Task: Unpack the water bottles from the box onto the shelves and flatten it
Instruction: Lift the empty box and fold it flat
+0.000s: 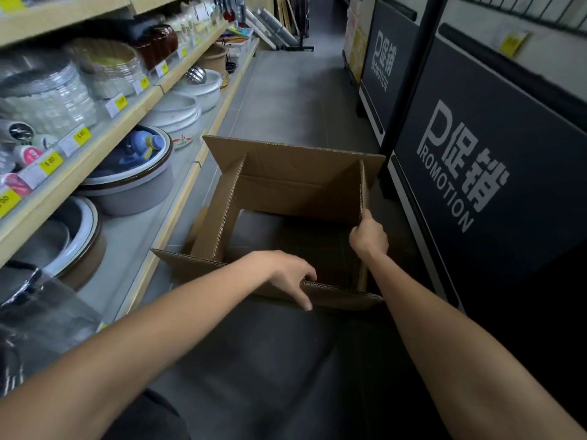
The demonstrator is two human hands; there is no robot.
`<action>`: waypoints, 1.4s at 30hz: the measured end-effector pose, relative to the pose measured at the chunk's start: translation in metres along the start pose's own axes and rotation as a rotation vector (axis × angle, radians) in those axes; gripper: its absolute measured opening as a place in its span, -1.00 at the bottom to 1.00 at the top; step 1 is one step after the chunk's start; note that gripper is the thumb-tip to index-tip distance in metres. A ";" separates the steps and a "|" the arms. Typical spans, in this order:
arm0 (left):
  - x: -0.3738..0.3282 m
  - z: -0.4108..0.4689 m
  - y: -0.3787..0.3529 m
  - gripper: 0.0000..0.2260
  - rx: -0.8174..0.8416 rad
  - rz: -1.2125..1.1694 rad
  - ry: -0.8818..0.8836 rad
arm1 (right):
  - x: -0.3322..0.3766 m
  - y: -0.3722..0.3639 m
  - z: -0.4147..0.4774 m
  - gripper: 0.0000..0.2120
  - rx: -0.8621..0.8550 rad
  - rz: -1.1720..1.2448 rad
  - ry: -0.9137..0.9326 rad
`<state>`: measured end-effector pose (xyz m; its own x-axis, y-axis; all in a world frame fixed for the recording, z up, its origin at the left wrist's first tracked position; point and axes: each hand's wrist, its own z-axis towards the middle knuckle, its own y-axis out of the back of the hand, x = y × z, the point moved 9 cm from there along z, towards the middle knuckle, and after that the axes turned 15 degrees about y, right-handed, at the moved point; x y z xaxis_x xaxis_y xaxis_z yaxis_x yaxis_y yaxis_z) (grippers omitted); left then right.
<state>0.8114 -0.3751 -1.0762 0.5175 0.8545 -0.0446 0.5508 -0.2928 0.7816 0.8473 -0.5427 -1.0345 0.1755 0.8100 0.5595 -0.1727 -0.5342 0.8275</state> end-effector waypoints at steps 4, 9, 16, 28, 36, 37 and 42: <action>-0.011 -0.012 0.009 -0.76 -0.282 0.166 -0.089 | -0.001 0.004 -0.001 -0.60 0.034 0.058 0.029; -0.009 -0.020 0.036 -0.72 -0.444 0.223 -0.026 | 0.015 0.009 -0.002 -0.55 0.151 0.083 0.145; -0.007 -0.016 0.081 -0.80 -0.556 0.310 0.071 | 0.069 -0.002 -0.006 -0.63 0.308 -0.111 0.425; 0.035 -0.028 0.108 -0.77 -0.820 -0.026 0.289 | 0.088 -0.020 -0.017 -0.77 0.537 -0.176 0.487; 0.032 -0.024 0.102 -0.50 -0.725 0.199 0.256 | 0.122 -0.020 -0.027 -0.75 0.358 -0.335 0.640; 0.036 -0.025 0.102 -0.61 -0.695 0.186 0.283 | 0.129 -0.018 -0.025 -0.74 0.350 -0.325 0.654; 0.055 -0.035 0.081 -0.83 -0.674 0.194 0.379 | 0.108 -0.014 -0.020 -0.56 0.490 0.151 0.338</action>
<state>0.8612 -0.3367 -0.9936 0.2392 0.9379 0.2512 -0.1034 -0.2326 0.9671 0.8491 -0.4433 -0.9867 -0.1472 0.7060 0.6928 0.3084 -0.6327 0.7103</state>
